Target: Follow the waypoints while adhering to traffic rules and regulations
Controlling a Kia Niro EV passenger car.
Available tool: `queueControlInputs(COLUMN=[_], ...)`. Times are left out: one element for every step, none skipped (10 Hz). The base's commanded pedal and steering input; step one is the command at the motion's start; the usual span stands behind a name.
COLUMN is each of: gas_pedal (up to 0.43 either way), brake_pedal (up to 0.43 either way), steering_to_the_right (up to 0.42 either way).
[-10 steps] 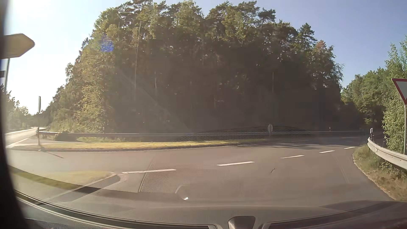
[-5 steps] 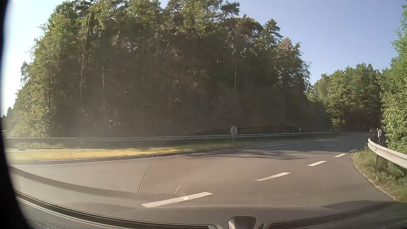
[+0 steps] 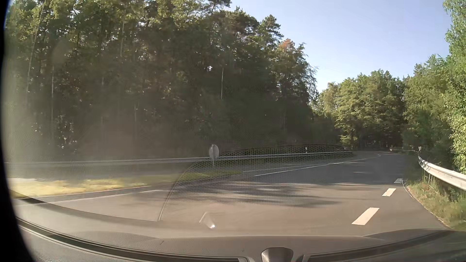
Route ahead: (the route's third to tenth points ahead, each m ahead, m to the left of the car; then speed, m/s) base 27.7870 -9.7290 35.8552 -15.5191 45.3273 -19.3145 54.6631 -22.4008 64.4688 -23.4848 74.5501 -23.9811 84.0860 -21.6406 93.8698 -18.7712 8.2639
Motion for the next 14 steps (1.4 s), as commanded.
queueControlInputs(gas_pedal=[0.169, 0.177, 0.177, 0.177, 0.177, 0.189, 0.189, 0.189, 0.197, 0.197, 0.197, 0.197, 0.197, 0.22], brake_pedal=[0.006, 0.006, 0.0, 0.006, 0.006, 0.006, 0.006, 0.012, 0.006, 0.006, 0.006, 0.006, 0.006, 0.006], steering_to_the_right=[0.174, 0.175, 0.175, 0.176, 0.175, 0.175, 0.175, 0.174, 0.17, 0.165, 0.156, 0.147, 0.139, 0.13])
